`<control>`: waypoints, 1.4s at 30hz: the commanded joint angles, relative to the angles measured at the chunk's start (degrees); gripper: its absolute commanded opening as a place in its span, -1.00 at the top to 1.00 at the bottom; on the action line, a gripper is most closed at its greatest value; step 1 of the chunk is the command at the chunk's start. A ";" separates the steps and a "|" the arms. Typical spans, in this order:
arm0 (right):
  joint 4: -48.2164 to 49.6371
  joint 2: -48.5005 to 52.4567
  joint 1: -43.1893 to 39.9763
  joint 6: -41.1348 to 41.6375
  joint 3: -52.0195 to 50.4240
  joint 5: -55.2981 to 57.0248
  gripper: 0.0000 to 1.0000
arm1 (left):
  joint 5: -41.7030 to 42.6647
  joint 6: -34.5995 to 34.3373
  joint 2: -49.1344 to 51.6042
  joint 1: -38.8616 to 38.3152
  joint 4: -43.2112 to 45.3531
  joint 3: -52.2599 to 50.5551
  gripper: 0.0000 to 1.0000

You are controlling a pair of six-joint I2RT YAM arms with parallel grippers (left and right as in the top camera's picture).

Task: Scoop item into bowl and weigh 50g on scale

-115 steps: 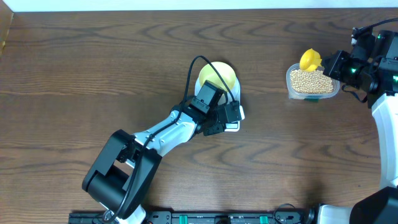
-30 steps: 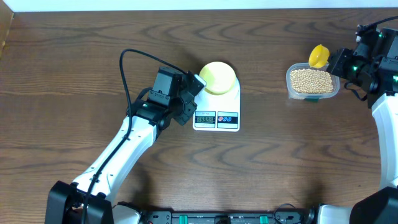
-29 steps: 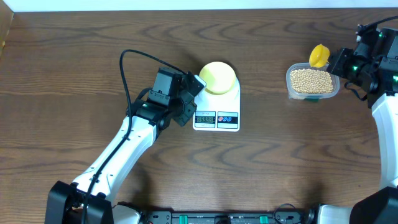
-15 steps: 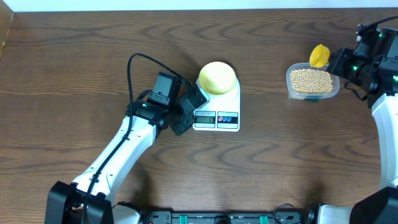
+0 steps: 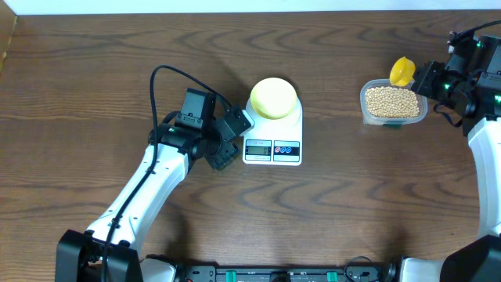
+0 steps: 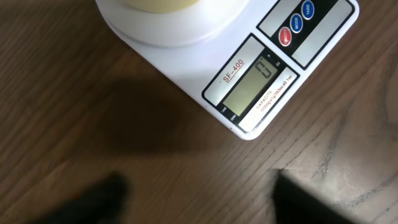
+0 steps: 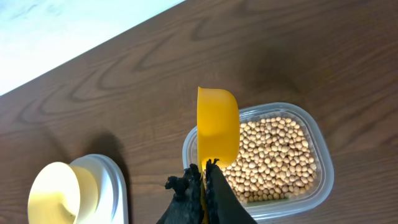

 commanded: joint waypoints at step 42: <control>-1.42 -0.61 -0.13 -0.83 1.05 0.50 0.98 | 32.15 28.63 -4.07 25.24 -9.57 -1.38 -0.96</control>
